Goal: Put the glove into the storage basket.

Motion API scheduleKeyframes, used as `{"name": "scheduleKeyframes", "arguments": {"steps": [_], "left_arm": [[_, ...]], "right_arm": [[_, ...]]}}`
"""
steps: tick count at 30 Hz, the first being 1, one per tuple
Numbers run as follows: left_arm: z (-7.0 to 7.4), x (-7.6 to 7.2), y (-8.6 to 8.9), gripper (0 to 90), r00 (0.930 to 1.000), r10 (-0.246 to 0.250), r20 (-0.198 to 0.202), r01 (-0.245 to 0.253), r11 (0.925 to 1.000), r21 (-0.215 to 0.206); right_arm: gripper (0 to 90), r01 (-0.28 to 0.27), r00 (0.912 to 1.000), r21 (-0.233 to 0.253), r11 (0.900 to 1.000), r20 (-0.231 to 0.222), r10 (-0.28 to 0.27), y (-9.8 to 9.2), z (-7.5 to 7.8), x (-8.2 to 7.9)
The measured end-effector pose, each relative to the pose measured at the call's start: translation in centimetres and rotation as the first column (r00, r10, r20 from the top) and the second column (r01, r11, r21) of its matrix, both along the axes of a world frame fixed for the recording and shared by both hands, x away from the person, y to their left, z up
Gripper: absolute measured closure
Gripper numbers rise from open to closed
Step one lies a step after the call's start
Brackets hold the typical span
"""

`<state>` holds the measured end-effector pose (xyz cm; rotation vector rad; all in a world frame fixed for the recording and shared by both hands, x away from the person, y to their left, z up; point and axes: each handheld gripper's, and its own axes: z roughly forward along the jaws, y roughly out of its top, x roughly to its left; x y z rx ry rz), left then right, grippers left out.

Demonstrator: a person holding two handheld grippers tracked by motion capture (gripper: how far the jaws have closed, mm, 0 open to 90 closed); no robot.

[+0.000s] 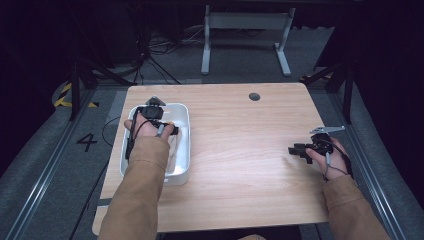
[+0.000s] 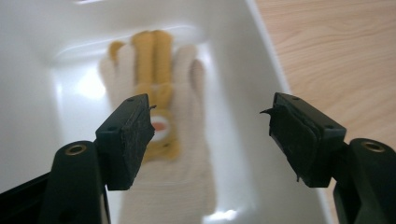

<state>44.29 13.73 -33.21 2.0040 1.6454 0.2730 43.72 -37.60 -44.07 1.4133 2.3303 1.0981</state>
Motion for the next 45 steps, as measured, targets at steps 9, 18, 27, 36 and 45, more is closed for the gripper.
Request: {"name": "scheduleKeyframes", "arguments": {"steps": [9, 18, 27, 36, 45], "left_arm": [[1.2, -2.1, -3.4, 30.5, 0.9655, -0.214, 0.149, 0.228, 0.9701, -0.084], [0.3, -4.6, -6.7, 31.7, 0.8893, -0.404, 0.215, 0.430, 0.8978, -0.094], [-2.1, -6.9, -9.1, 31.0, 0.8093, -0.521, 0.271, 0.563, 0.8194, -0.107], [-6.2, -8.1, -10.0, 30.0, 0.7541, -0.609, 0.245, 0.643, 0.7605, -0.089], [-9.3, -8.3, -11.0, 29.0, 0.7172, -0.669, 0.196, 0.691, 0.7197, -0.071]], "right_arm": [[57.6, -0.006, 0.9999, 0.005, 1.000, 0.009, 0.006, -0.2, 0.2, -0.4], [57.6, -0.009, 0.9999, 0.006, 1.000, 0.012, 0.009, -0.8, 0.3, -1.0], [57.5, -0.029, 0.9994, -0.009, 1.000, 0.017, 0.029, -0.7, 0.4, -1.3], [57.4, -0.063, 0.9978, -0.030, 0.998, 0.016, 0.064, 0.1, 0.1, -1.3], [57.3, -0.093, 0.9955, -0.049, 0.994, 0.011, 0.094, 1.1, -0.3, -1.2]]}}
